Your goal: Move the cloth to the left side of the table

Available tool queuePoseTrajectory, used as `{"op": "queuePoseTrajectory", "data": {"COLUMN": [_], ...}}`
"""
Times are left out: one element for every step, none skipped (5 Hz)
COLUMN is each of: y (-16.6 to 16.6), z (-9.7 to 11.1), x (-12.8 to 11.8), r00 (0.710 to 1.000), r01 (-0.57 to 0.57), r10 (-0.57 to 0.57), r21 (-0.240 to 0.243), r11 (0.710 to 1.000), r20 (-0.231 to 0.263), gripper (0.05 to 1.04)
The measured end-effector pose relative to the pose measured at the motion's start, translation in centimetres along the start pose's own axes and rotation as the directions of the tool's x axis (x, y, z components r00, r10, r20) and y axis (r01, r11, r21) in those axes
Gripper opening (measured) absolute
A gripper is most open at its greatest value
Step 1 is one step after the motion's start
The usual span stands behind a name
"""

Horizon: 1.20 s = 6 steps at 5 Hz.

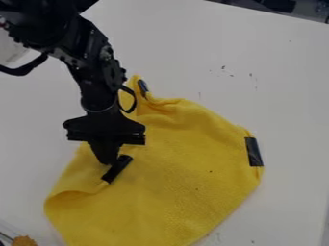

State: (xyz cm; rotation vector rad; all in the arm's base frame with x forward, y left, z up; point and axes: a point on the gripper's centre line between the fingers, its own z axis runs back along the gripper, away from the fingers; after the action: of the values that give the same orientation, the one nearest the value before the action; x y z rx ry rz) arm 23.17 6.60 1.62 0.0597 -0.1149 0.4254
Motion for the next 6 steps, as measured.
{"op": "queuePoseTrajectory", "data": {"y": [-0.4,-0.4,-0.7,-0.6,-0.8,-0.6], "z": [1.1,1.2,0.6,-0.1,-0.9,-1.0], "x": [-0.1,-0.1,-0.3,-0.3,-0.6,-0.5], "r00": [1.000,1.000,1.000,1.000,1.000,1.000], "r01": [0.003,-0.001,0.004,0.005,0.018,0.022], "r10": [-0.003,0.001,-0.004,-0.004,-0.019,-0.022], "r21": [0.011,0.009,-0.018,-0.032,-0.041,-0.044], "r11": [1.000,1.000,1.000,0.999,0.999,0.999], "r20": [0.013,0.013,0.014,0.005,-0.010,-0.005], "gripper": [0.475,0.787,1.003,1.006,0.947,0.657]}}
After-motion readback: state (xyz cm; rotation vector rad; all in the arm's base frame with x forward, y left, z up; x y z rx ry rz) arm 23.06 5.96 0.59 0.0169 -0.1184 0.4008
